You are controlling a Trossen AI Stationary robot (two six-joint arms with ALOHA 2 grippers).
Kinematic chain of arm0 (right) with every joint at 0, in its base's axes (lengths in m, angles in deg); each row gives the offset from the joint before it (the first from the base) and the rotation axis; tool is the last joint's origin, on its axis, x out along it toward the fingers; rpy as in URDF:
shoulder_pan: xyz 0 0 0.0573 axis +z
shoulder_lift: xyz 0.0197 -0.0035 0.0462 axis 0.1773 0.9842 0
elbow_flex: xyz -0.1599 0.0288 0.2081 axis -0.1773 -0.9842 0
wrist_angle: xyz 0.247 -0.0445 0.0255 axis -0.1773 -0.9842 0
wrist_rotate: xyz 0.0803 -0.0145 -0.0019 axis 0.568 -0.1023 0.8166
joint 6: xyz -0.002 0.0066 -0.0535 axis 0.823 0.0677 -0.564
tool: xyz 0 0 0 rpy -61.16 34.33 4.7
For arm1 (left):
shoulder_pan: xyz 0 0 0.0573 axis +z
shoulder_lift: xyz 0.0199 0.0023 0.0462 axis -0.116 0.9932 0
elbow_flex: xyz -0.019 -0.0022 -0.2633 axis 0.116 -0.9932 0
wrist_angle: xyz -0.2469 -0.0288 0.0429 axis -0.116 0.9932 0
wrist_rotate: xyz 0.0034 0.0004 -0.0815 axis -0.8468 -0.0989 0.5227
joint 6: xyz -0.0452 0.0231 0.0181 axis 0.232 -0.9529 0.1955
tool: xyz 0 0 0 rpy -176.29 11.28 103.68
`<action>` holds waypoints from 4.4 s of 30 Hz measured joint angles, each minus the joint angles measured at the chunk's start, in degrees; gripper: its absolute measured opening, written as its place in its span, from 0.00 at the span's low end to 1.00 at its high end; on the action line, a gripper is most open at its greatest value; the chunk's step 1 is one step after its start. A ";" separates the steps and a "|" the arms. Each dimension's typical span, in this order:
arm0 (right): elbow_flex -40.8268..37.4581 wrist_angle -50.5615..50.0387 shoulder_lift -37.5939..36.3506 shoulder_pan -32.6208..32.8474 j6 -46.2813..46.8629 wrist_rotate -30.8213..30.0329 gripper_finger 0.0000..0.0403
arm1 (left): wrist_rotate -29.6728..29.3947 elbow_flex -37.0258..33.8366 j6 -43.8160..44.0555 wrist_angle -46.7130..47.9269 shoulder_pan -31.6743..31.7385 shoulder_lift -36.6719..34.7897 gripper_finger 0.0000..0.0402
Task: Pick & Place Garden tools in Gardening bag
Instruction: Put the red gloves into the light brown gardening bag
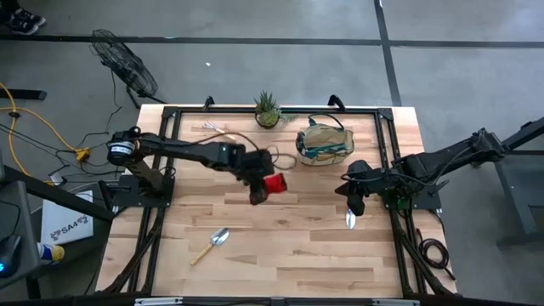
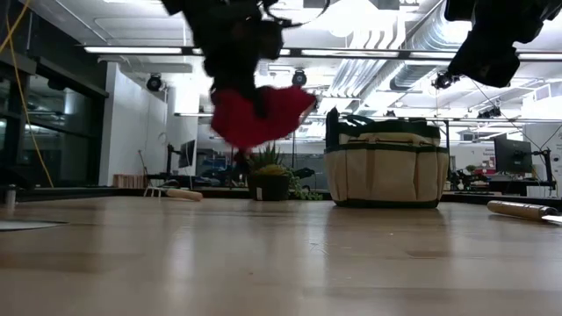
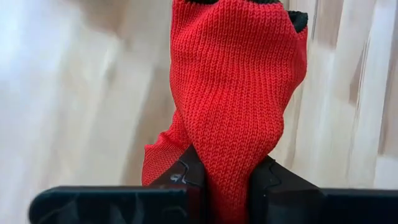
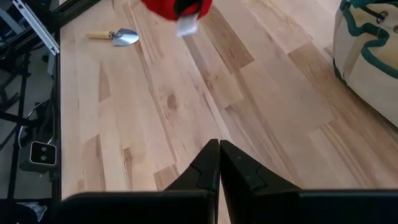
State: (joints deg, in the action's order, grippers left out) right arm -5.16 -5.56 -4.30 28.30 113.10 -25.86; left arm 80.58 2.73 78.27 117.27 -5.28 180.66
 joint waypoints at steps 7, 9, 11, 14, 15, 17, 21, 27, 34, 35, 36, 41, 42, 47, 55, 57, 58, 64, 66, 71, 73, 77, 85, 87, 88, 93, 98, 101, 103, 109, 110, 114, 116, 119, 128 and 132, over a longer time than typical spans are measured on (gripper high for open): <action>0.00 0.00 -0.07 0.00 0.17 -2.37 0.01 | -1.45 9.79 -3.72 2.26 5.06 -0.02 0.10; 0.00 0.00 -0.07 0.00 0.21 -2.92 0.01 | -1.46 11.90 -5.67 2.23 6.51 -0.02 0.10; 0.00 0.00 -0.07 -0.12 0.29 -3.91 0.01 | -1.48 13.72 -7.63 2.24 8.05 -0.02 0.10; 0.00 0.02 -0.07 -0.72 0.42 -5.26 0.01 | -1.50 16.00 -10.28 2.23 10.43 0.24 0.10; 0.00 0.02 -0.07 -1.06 0.42 -5.61 0.01 | -1.50 16.89 -11.10 2.08 11.16 0.71 0.10; 0.00 0.04 -0.07 -1.85 0.46 -5.96 0.01 | -1.59 18.11 -12.66 2.05 12.70 1.54 0.10; 0.00 0.12 -0.07 -3.54 0.55 -5.91 0.01 | -0.75 21.89 -15.57 0.51 14.76 4.72 0.10; 0.00 0.02 -0.30 -5.82 0.55 -5.78 0.01 | 0.32 30.26 -20.96 0.87 15.28 12.37 0.10; 0.00 -2.10 -3.78 -7.39 2.80 -6.04 0.01 | 0.58 41.01 -23.01 -0.01 15.24 20.37 0.10; 0.00 -2.51 -4.59 -7.39 3.13 -6.46 0.01 | 0.71 42.38 -23.13 -0.57 15.25 21.56 0.10; 0.00 -3.42 -5.31 -7.37 3.55 -7.00 0.01 | 1.22 43.56 -23.51 -1.29 15.29 22.42 0.10; -0.01 -6.16 -8.50 -7.37 5.08 -8.54 0.01 | 1.79 47.63 -25.57 -2.94 15.27 26.29 0.10; -0.02 -6.16 -9.00 -7.37 5.24 -8.84 0.01 | 1.63 48.10 -25.67 -2.70 15.26 27.03 0.10; -0.02 -6.68 -10.18 -7.37 5.52 -9.47 0.01 | 1.31 48.62 -27.58 -6.66 15.26 29.59 0.10; -0.02 -7.32 -10.19 -7.37 6.34 -10.35 0.01 | 0.10 48.71 -29.96 -8.48 15.24 31.78 0.10; -0.02 -7.32 -10.19 -7.37 6.36 -10.50 0.01 | 0.09 48.71 -30.66 -7.87 15.24 31.78 0.10; -0.02 -7.32 -10.19 -7.37 6.36 -10.52 0.01 | 0.09 48.71 -31.15 -7.72 15.22 31.78 0.10; -0.02 -7.29 -10.19 -7.34 6.52 -10.92 0.01 | -0.38 48.71 -31.96 -5.61 15.22 31.78 0.10; -0.02 -7.28 -10.19 -7.36 6.56 -11.59 0.01 | -0.39 48.71 -31.96 -5.52 15.22 31.78 0.10; -0.02 -7.26 -10.19 -7.37 6.54 -11.83 0.01 | -0.41 48.69 -31.98 -5.55 15.22 31.78 0.10; -0.02 -7.26 -10.19 -7.35 6.55 -11.83 0.01 | -0.41 48.69 -32.80 -5.66 15.22 31.78 0.10; -0.02 -7.23 -10.19 -7.37 6.54 -12.01 0.01 | -0.44 48.69 -33.56 -6.43 15.22 31.78 0.10; -0.02 -7.21 -10.16 -7.35 6.54 -12.01 0.01 | 0.65 48.53 -34.28 -7.01 15.15 34.18 0.10; -0.02 -7.17 -10.14 -7.35 6.51 -12.02 0.01 | -0.88 48.51 -34.52 -9.12 15.09 35.44 0.10; -0.02 -7.19 -10.08 -7.34 6.50 -12.00 0.01 | -1.96 48.51 -34.49 -8.39 15.07 35.45 0.10; -0.02 -7.05 -9.90 -7.34 6.51 -11.86 0.01 | -2.49 48.60 -34.08 -8.12 15.11 35.32 0.10; -0.02 -6.81 -9.79 -7.34 6.51 -11.78 0.01 | -2.96 48.60 -32.94 -8.34 15.11 35.32 0.14; -0.02 -6.80 -9.79 -7.34 6.51 -11.77 0.01 | -2.95 48.60 -32.82 -8.17 15.11 35.32 0.26; -0.02 -6.78 -9.79 -7.34 6.49 -11.77 0.01 | -2.95 48.60 -32.84 -8.19 15.11 35.32 0.35; -0.02 -6.78 -9.80 -7.32 6.47 -11.53 0.01 | -3.33 48.60 -32.82 -8.15 15.11 35.32 0.55; -0.02 -6.80 -9.81 -7.34 6.45 -11.53 0.01 | -3.34 48.60 -32.82 -8.14 15.11 35.32 0.57; -0.02 -6.80 -9.79 -7.34 6.47 -11.53 0.01 | -3.34 48.60 -32.79 -7.93 15.11 35.32 0.60; -0.02 -6.80 -9.79 -7.34 6.47 -11.53 0.01 | -3.34 48.62 -32.79 -7.10 15.05 35.32 0.61; -0.02 -6.80 -9.79 -7.34 6.47 -11.53 0.01 | -3.36 48.62 -32.79 -5.71 15.02 35.32 0.61; -0.02 -6.78 -9.79 -7.34 6.51 -11.53 0.01 | -3.43 48.64 -30.34 -3.97 15.02 35.30 0.61; -0.02 -6.78 -9.81 -7.34 6.84 -11.53 0.01 | -3.13 48.64 -29.45 -5.19 15.00 35.30 0.61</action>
State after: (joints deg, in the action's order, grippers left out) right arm -5.18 -12.33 -14.11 20.95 119.94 -37.39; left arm 77.44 51.37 48.81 112.08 9.72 215.96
